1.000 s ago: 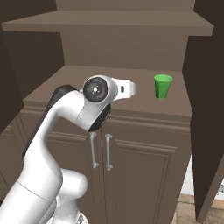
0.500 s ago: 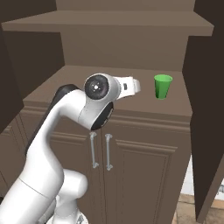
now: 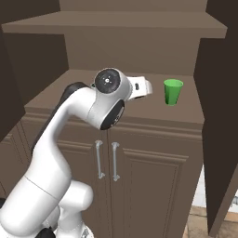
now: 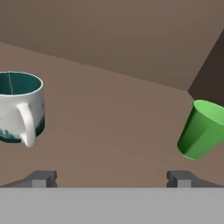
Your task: There is a tray on the dining counter. Grab the cup, mug, and pitcher and place them on the tray. The pitcher may be placed next to the tray if it cannot fit the tray.
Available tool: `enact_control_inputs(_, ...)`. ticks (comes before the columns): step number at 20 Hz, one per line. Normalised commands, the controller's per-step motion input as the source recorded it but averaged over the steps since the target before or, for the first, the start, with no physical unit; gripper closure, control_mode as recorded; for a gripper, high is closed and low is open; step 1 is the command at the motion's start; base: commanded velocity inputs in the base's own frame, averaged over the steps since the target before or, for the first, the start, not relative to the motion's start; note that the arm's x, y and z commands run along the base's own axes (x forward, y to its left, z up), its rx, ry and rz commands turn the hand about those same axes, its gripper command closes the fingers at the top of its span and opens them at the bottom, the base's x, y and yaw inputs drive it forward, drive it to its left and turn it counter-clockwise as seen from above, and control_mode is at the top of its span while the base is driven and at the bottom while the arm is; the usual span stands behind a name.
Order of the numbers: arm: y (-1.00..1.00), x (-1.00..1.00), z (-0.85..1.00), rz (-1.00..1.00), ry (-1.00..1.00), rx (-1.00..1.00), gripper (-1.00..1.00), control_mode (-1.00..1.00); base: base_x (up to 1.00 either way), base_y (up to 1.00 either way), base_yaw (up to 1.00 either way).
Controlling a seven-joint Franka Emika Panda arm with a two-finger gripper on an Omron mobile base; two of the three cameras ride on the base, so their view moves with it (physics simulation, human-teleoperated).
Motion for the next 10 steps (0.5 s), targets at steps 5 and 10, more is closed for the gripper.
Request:
enact_control_inputs(5,-0.06,0.01,0.0,0.0,0.0,-0.05,-1.0,-1.0,0.0,0.0,0.0)
enact_control_inputs(10,0.0,0.06,0.0,0.0,-0.05,-0.12,-1.0,-1.0,0.0,0.0,0.0)
